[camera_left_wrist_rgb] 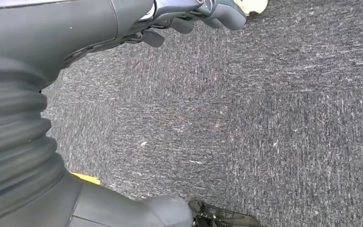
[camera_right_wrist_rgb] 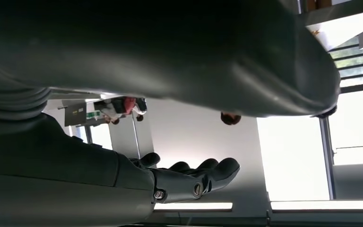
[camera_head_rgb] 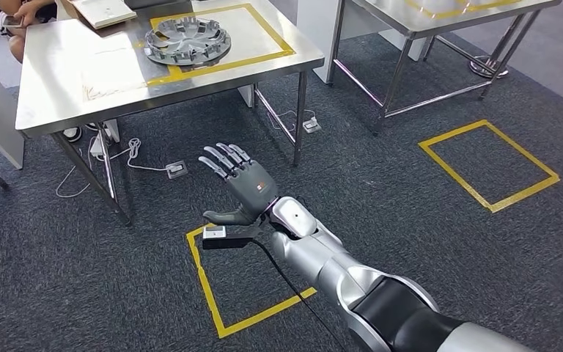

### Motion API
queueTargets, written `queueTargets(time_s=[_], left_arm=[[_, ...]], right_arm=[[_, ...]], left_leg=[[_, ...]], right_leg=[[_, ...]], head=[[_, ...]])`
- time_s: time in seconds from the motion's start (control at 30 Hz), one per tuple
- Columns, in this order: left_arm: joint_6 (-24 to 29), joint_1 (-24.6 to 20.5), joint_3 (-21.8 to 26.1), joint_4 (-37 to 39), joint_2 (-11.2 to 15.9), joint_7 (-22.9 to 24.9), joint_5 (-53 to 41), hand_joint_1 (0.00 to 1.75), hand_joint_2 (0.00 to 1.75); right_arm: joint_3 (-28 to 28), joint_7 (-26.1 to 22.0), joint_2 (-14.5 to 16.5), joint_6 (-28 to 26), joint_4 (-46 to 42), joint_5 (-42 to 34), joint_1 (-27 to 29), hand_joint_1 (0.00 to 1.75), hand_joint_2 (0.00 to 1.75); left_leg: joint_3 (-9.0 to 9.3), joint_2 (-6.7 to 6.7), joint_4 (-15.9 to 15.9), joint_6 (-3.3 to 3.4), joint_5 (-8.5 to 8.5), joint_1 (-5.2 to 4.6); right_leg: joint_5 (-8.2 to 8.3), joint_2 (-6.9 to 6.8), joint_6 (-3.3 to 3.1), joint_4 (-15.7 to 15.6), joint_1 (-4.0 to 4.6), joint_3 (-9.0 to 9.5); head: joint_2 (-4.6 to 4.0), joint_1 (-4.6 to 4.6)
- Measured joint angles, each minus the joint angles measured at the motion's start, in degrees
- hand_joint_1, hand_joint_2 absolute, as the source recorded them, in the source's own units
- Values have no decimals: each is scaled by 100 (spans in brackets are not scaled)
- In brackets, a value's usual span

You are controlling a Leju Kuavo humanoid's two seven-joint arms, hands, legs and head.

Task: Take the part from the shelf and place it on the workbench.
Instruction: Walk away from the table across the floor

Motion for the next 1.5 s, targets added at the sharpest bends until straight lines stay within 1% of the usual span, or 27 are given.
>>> queueTargets(time_s=[0.13,0.2,0.27,0.53,0.7,0.83,1.03,1.13,1.23,1.5], left_arm=[[-13,1,1,1,-5,-10,-4,0,175],[-34,2,2,1,-5,-16,-18,0,175],[-54,2,1,1,-5,-19,-45,0,175],[-215,1,1,1,-7,-84,-7,0,175],[-223,1,1,1,-8,-167,33,0,175],[-208,1,2,1,-13,-209,48,0,175],[-339,-3,3,-1,-15,-217,154,0,175],[-480,17,-33,-24,-1,-131,398,0,175],[-640,71,-168,-67,33,-70,686,0,175],[-1084,256,-826,-224,180,72,1488,0,175]], right_arm=[[3,5,0,11,1,-1,1,0,0],[5,9,0,26,2,-5,2,0,0],[7,10,0,36,6,-10,2,0,0],[7,7,0,30,39,-54,18,0,0],[7,2,0,28,39,-66,42,0,0],[7,7,0,32,40,-82,43,0,0],[7,8,0,88,44,-164,48,0,0],[-7,64,-3,223,76,-433,171,0,0],[-42,184,-14,327,125,-791,395,0,0],[-247,509,-94,574,244,-1810,1015,0,0]], left_leg=[[-41,2,17,34,23,-6],[-52,2,19,41,31,-7],[-58,2,20,40,37,-8],[-70,4,12,15,55,-7],[-70,4,2,1,63,-5],[-71,4,0,-6,68,-1],[-72,4,0,-11,71,0],[-71,4,-1,-11,71,1],[-72,5,-3,-11,71,1],[-68,5,-18,-14,73,-1]], right_leg=[[58,1,128,-25,-8,-20],[68,0,153,-26,-10,-30],[74,0,162,-25,-10,-38],[81,1,170,-12,-7,-67],[81,1,169,-4,-6,-77],[81,1,167,0,-2,-81],[81,1,166,1,-1,-83],[80,2,165,1,0,-84],[80,2,165,1,0,-86],[80,1,163,0,-2,-87]], head=[[0,-1],[0,-1],[0,-1],[0,-1],[0,-2],[0,-2],[0,-1],[0,1],[0,2],[0,7]])
